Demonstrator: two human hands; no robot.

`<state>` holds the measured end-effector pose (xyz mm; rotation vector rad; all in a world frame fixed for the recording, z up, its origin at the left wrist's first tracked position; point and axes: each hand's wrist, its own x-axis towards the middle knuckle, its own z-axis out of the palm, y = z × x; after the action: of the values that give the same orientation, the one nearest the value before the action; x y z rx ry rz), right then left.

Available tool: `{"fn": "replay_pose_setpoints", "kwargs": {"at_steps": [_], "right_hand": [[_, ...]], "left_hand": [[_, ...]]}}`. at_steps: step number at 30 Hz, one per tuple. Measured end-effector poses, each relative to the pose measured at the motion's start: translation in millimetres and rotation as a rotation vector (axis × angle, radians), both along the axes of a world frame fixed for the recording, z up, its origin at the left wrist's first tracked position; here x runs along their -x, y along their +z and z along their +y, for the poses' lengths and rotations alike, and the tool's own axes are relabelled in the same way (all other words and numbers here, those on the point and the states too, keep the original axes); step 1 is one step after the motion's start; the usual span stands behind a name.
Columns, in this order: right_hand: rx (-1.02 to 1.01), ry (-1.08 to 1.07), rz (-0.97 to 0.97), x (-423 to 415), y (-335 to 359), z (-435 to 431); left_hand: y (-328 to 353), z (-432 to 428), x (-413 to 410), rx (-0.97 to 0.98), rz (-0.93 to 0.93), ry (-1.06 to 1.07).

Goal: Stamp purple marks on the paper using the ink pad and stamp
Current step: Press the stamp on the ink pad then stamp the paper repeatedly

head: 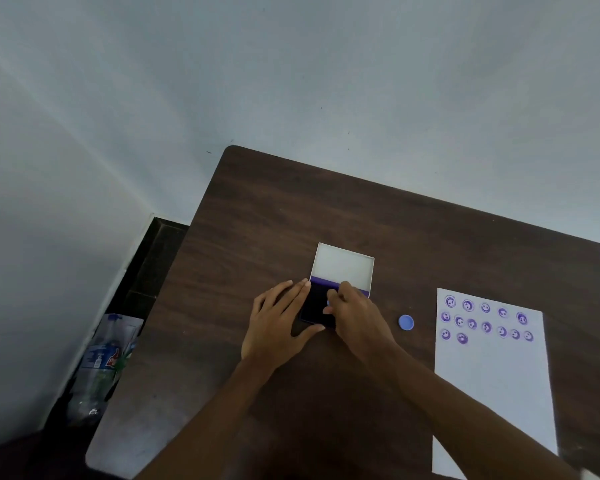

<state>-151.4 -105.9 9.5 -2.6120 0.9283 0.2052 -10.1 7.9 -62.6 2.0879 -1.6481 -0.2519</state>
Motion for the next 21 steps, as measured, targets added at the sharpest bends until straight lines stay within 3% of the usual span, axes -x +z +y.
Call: {"fn": "replay_pose_setpoints", "kwargs": {"at_steps": [6, 21], "right_hand": [[-0.1, -0.154, -0.049, -14, 7, -2], [0.02, 0.015, -0.123, -15, -19, 12]], "left_hand": [[-1, 0, 0, -0.002, 0.023, 0.022], [-9, -2, -5, 0.011, 0.039, 0.035]]}}
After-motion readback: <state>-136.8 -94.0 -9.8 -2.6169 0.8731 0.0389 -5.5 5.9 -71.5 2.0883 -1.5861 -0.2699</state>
